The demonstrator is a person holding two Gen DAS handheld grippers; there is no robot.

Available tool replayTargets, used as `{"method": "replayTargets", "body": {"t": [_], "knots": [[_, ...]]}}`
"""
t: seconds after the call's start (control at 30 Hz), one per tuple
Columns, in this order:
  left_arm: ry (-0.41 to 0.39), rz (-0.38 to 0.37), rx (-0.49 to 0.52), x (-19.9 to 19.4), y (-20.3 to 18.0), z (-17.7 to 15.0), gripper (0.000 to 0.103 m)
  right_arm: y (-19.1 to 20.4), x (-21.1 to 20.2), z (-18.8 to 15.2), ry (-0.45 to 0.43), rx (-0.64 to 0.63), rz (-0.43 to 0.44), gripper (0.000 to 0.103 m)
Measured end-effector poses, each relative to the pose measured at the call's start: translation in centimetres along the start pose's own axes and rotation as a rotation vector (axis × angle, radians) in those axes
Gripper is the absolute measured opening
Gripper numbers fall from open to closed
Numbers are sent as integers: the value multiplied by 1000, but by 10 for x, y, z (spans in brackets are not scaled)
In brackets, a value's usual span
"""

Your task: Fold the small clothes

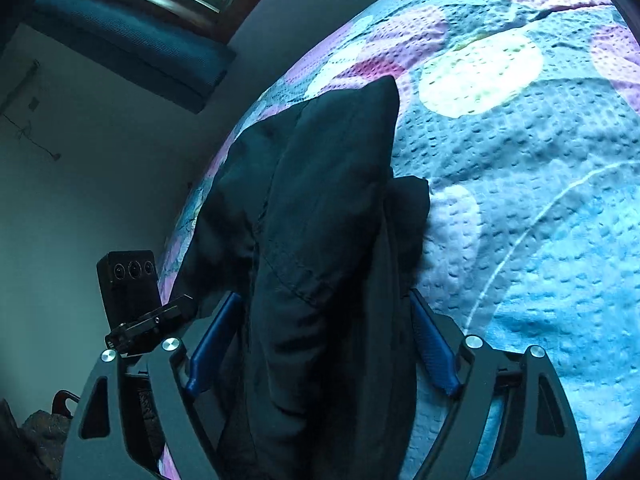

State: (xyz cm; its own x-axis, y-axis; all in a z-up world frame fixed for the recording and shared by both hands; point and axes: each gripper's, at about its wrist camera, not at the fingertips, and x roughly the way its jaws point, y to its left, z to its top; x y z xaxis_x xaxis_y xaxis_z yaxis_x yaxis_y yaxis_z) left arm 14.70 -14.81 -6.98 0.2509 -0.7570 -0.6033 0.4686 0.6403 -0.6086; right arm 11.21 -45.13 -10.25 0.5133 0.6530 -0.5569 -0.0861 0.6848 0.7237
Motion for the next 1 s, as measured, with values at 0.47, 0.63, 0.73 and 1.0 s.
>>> {"method": "replayTargets", "body": {"t": [0.47, 0.63, 0.73, 1.0], "knots": [[-71, 68, 34, -44, -4, 3, 63, 48, -10, -20, -129, -33, -16, 47], [-84, 125, 40, -69, 9, 14, 61, 67, 14, -3, -114, -50, 22, 46], [-93, 174, 57, -87, 20, 24, 60, 75, 36, 7, -101, -46, 64, 45], [-61, 188, -7, -99, 89, 45, 62, 77, 108, 29, -56, 35, 130, 45]]}}
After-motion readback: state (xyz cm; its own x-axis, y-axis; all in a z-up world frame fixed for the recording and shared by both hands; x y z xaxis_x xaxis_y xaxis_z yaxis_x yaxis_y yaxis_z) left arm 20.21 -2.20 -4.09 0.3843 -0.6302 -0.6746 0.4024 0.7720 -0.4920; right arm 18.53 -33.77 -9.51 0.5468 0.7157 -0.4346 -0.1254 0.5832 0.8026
